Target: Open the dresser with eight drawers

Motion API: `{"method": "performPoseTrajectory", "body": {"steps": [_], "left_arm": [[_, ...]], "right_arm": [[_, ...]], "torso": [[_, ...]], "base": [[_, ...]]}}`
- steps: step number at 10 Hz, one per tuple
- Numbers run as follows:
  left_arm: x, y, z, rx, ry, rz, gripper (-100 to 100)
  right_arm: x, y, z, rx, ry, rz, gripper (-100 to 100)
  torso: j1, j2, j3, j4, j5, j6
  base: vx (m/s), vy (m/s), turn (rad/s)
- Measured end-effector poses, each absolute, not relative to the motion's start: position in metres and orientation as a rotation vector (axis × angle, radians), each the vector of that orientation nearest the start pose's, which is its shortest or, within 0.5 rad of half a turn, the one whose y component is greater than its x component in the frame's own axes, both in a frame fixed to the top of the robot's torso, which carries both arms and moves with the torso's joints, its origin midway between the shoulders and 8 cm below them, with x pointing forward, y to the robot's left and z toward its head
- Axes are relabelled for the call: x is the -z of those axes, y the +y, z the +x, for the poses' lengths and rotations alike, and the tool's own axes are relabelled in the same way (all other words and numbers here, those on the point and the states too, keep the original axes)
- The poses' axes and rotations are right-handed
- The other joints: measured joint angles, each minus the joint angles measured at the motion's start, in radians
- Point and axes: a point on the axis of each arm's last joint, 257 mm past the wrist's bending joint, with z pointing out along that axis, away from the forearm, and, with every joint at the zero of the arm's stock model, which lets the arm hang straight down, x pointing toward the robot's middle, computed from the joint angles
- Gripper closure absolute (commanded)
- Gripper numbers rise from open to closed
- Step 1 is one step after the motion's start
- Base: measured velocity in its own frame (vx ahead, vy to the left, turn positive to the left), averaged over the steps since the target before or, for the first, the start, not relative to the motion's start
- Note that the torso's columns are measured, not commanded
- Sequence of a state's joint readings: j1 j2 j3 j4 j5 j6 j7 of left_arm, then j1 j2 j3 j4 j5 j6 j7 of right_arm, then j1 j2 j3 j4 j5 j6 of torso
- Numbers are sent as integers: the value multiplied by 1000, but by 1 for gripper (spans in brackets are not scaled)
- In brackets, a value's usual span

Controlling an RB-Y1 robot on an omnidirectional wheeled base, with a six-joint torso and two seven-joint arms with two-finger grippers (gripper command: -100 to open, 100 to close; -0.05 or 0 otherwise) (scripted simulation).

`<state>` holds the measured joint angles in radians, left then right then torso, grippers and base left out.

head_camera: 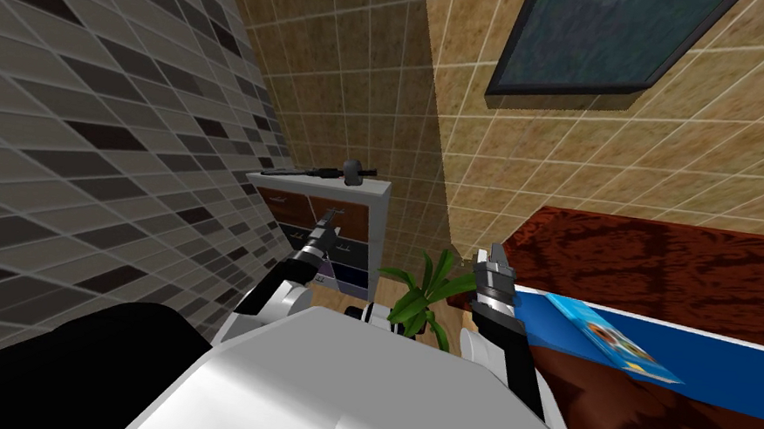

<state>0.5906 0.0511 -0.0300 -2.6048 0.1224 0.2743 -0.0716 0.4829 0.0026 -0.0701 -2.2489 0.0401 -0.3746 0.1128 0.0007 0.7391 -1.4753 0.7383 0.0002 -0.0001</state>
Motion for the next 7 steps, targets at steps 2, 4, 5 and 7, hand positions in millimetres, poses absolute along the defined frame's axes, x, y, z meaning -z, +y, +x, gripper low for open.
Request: {"method": "performPoseTrajectory", "body": {"steps": [2,4,5,7], "left_arm": [[25,272,372,1195,1018,-1063,-100],[20,272,377,1198,1022,-1061,-100],[17,272,379,1199,1025,-1060,-100],[20,272,377,1196,1027,-1065,100]], "right_arm": [[8,-305,366,-1073,751,695,0],[8,-305,366,-1073,751,695,0],[8,-305,366,-1073,751,695,0],[8,-305,366,-1073,751,695,0]], "torso": [[0,-1,-1,0,0,0],[-1,-2,-1,0,0,0],[-1,-3,-2,-1,0,0],[-1,0,0,0,0,0]], "base": [[5,1,-5],[28,-7,25],[10,2,-8],[0,0,0]]}}
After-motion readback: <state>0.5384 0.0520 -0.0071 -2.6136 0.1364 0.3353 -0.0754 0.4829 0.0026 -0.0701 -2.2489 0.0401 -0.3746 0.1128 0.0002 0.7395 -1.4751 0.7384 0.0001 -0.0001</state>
